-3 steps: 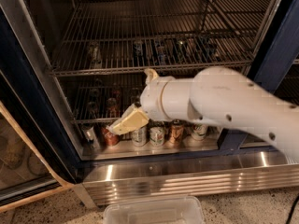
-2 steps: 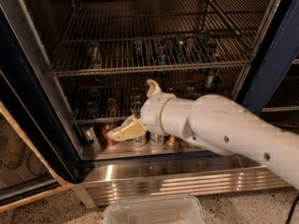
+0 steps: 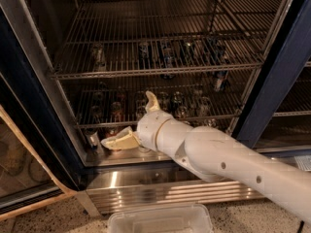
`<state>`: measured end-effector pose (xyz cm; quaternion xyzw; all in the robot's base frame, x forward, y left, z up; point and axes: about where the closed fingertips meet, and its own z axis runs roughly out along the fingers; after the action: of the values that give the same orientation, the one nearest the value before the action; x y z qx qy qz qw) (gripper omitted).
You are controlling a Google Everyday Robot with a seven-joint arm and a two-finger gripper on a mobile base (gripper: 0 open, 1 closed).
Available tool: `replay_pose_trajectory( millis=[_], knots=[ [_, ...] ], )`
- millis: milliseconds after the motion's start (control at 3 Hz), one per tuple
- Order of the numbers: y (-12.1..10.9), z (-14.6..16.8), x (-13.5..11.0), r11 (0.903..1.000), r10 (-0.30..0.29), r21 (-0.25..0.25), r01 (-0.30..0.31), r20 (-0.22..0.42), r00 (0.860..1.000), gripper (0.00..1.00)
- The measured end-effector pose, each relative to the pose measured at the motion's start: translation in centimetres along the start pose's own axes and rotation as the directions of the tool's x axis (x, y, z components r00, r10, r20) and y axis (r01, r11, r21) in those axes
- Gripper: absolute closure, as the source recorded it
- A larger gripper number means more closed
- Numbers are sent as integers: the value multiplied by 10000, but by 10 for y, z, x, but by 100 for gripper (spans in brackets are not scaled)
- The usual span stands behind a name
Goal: Pick 7up can from middle shelf of fridge
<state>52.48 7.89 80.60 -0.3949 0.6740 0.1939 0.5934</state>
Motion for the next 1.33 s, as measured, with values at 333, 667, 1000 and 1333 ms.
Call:
replay_pose_trajectory(
  millis=[333,667,1000,1333],
  knots=[
    [2,7,12,9983,575,-146,-572,193,9982,0],
    [2,7,12,9983,574,-146,-571,192,9982,0],
    [-6,16,12,9983,507,232,-525,750,9959,0],
    [-25,32,6,9960,291,792,-415,1522,9879,0]
  ],
)
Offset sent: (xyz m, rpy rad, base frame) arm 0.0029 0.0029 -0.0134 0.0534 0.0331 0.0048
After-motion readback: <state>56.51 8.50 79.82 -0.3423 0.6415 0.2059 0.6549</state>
